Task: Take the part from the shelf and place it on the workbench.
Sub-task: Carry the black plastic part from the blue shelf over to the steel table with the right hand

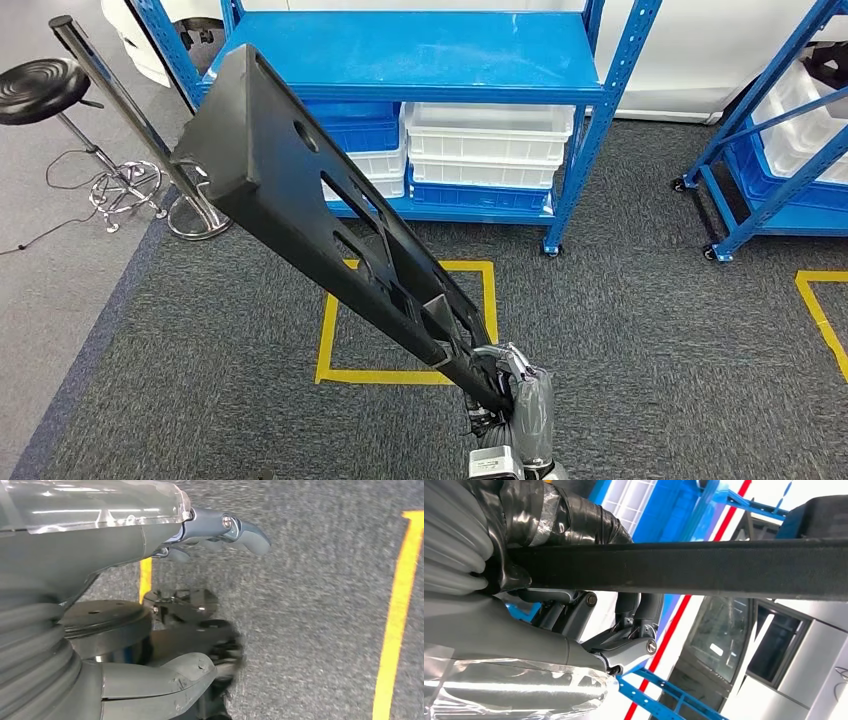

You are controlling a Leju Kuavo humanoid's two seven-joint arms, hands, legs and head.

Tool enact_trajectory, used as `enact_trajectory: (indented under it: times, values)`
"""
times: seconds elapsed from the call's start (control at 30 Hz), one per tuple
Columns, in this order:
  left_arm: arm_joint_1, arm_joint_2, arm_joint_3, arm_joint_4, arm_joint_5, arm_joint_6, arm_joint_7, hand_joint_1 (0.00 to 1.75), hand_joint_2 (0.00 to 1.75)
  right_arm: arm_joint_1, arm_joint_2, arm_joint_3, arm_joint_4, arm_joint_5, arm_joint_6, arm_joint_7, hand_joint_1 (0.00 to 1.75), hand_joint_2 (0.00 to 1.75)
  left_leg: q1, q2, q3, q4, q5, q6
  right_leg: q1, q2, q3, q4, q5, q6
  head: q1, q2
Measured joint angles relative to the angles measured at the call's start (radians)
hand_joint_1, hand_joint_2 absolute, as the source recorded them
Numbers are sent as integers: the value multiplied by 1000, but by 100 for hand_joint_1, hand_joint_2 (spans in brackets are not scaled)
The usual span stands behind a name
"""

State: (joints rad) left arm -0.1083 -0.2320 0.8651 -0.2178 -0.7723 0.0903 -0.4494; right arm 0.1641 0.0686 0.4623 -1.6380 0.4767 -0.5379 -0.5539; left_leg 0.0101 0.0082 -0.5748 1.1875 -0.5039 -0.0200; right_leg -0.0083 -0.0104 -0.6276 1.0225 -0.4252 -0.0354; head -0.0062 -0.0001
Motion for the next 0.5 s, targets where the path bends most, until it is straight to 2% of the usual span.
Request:
enact_trajectory:
  times: [0.07,0.1,0.13,0.2,0.23,0.27,0.3,0.33,0.37,0.4,0.43,0.47,0.5]
  values:
    - [-4,0,0,0,-4,-1,1,0,175,7,4,-6,-4,4,0,0,175,175,-5,0,112,-155,-15,15,3,0,-16,2,19,8,0,0]
    - [-5,0,0,0,-6,-1,2,0,175,10,5,-9,-6,7,0,-1,175,175,-8,1,145,-207,-30,20,2,-1,-17,0,30,14,0,0]
    - [-6,0,-1,0,-8,-1,3,0,175,13,7,-12,-9,9,0,-2,175,175,-12,1,158,-235,-37,25,1,-2,-18,-4,40,21,0,0]
    - [-4,-1,-1,0,-11,-1,6,0,175,18,8,-17,-12,12,0,-4,175,175,-12,4,148,-250,-16,36,-2,-2,-20,-8,50,34,0,0]
    - [-4,-1,-1,0,-12,-1,8,0,175,21,9,-20,-15,13,0,-5,175,175,-10,7,140,-255,-2,45,-2,0,-27,5,30,39,0,0]
    - [-3,-2,-1,1,-13,0,9,0,175,24,9,-23,-16,13,0,-5,175,175,-8,10,128,-260,12,53,-1,2,-39,36,-9,42,0,0]
    - [-3,-2,-1,1,-14,0,10,0,175,27,8,-26,-17,13,0,-6,175,175,-7,12,114,-259,24,58,-3,4,-55,88,-64,44,0,0]
    - [-3,-2,-1,1,-15,0,11,0,175,29,8,-28,-18,13,0,-6,175,175,-8,13,97,-256,35,61,-4,6,-71,153,-116,46,1,0]
    - [-3,-2,-1,1,-17,0,11,0,175,32,8,-30,-18,13,0,-7,175,175,-8,14,79,-250,46,61,-5,7,-83,215,-147,48,0,0]
    - [-3,-2,-1,1,-18,0,11,0,175,34,8,-32,-18,13,0,-8,175,175,-8,15,61,-244,56,59,-6,6,-83,257,-154,51,1,0]
    - [-2,-2,-1,1,-20,0,11,0,175,36,9,-33,-18,13,0,-9,175,175,-8,15,42,-237,65,56,-7,6,-70,269,-139,53,0,0]
    - [-2,-2,-1,1,-21,0,11,0,175,38,9,-34,-19,13,0,-10,175,175,-7,16,24,-228,73,53,-9,6,-39,247,-112,54,0,0]
    - [-3,-2,-1,1,-21,0,10,0,175,39,9,-34,-20,12,0,-11,175,175,-6,16,8,-218,78,49,-11,6,8,192,-90,54,0,0]
